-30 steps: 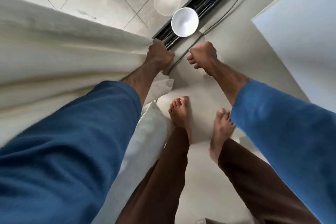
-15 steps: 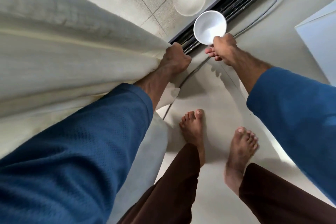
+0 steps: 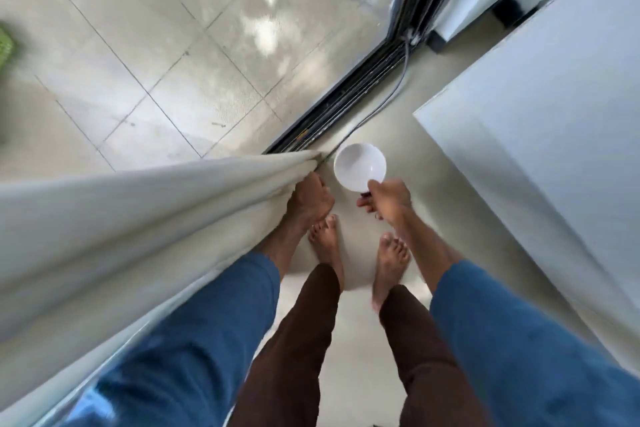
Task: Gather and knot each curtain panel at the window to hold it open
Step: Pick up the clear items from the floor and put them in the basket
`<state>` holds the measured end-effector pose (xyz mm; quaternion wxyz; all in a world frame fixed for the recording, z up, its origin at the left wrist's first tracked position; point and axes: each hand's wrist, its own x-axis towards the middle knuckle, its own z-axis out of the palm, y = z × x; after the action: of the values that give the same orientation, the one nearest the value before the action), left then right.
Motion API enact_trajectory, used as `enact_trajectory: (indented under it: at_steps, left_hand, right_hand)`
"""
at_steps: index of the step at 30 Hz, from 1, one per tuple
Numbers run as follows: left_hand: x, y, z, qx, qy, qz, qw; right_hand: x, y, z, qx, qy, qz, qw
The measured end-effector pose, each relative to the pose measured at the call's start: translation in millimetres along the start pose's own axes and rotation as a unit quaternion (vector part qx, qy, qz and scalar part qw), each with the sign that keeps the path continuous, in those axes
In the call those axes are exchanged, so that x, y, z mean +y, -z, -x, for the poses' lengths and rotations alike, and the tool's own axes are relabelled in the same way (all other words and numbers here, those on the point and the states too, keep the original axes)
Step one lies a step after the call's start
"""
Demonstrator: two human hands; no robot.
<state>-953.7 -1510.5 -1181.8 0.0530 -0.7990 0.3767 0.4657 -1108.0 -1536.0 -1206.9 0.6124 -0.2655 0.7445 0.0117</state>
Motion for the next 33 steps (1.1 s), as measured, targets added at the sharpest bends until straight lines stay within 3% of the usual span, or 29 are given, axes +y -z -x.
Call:
enact_trajectory:
  at_steps: [7,13,18,24,33]
  left_hand:
    - [31.9,12.5,152.7,-0.050,-0.004,-0.026,0.998]
    - [39.5,4.8,223.7,-0.077,-0.042,-0.061,0.994]
    - [27.9,-6.3,266.1,-0.051,-0.099,-0.089,0.990]
    - [-18.1,-29.8,319.1,-0.084,-0.166,-0.150,0.971]
    - [-97.2,-51.0,410.5,-0.158,-0.222,-0.200,0.941]
  right_hand:
    - [25.1,104.3,187.6,0.042,0.021,-0.047,0.998]
    - [67.3,146.6,265.8,0.081,0.037,-0.064,0.994]
    - [120.6,138.5,299.8,0.117,0.025,-0.126,0.985]
    - [198.8,107.0,344.6,0.133,0.025,-0.188,0.973]
    - [339.9,69.6,463.4,0.171,0.004,-0.354,0.920]
